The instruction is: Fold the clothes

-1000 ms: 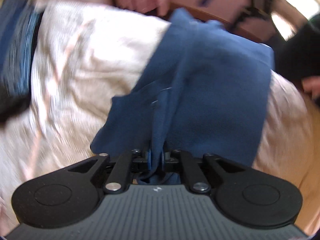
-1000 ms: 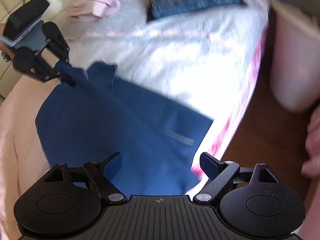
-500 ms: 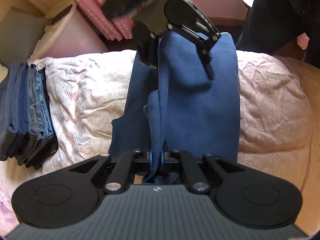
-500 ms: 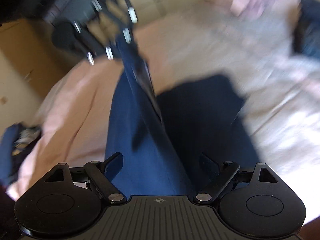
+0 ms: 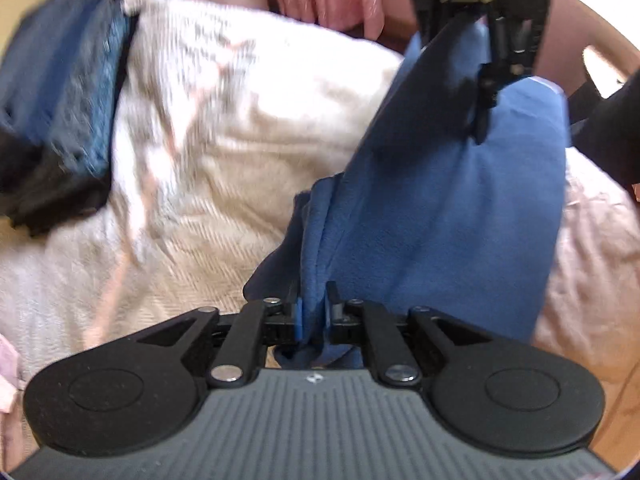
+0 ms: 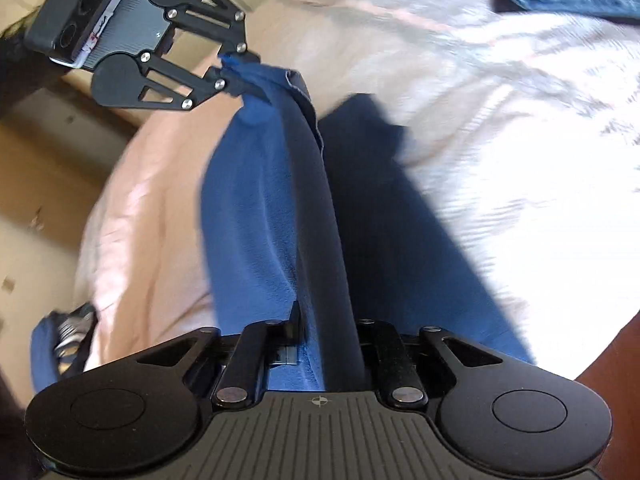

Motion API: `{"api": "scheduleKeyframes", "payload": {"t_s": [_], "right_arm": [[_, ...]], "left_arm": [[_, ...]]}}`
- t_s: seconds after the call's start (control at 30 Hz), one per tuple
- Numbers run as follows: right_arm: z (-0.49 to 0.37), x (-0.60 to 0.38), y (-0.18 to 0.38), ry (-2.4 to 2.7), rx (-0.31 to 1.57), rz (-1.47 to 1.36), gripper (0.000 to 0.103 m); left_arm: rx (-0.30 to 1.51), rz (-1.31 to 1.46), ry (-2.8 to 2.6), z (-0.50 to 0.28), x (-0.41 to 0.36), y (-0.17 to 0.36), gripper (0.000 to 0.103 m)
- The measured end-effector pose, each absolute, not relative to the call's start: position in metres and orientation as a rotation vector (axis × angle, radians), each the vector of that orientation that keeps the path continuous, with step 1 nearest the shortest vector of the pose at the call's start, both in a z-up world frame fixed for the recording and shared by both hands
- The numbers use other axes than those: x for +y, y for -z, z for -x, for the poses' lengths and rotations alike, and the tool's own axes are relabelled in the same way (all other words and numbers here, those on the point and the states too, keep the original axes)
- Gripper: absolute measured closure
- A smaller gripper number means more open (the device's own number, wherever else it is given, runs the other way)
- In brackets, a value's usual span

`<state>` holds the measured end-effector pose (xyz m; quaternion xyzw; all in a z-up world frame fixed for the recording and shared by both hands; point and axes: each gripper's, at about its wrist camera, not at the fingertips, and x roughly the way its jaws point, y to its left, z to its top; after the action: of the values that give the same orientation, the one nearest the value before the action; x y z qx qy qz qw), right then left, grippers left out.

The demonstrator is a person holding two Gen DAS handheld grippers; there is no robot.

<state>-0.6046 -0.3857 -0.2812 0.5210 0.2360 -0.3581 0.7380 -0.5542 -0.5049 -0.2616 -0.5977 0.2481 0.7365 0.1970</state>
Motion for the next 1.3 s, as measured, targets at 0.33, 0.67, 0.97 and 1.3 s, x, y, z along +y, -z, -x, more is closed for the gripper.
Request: {"api": "scheduleKeyframes", "payload": {"t_s": [0.33, 0.67, 0.97, 1.3], "right_arm": [[0.646, -0.341, 0.29, 0.956, 0.352, -1.303, 0.066], [0.681, -0.276, 0.32, 1.245, 0.023, -1.486, 0.082], [0.692, -0.236, 0.29, 1.481, 0.075, -1.464, 0.078], [0.676, -0.264, 0.312, 1.485, 0.004, -1.491, 0.066]], "left_arm": [[0.207, 1.761, -2.331, 0.568, -0.566, 0.263, 0.073], [-0.147, 1.78, -2.583, 0.566, -0.586, 0.288, 0.072], [-0.204, 1.74, -2.745, 0.54, -0.601, 0.251, 0.072], [-0.154, 1.821, -2.578, 0.512, -0.556, 0.293, 0.064]]}}
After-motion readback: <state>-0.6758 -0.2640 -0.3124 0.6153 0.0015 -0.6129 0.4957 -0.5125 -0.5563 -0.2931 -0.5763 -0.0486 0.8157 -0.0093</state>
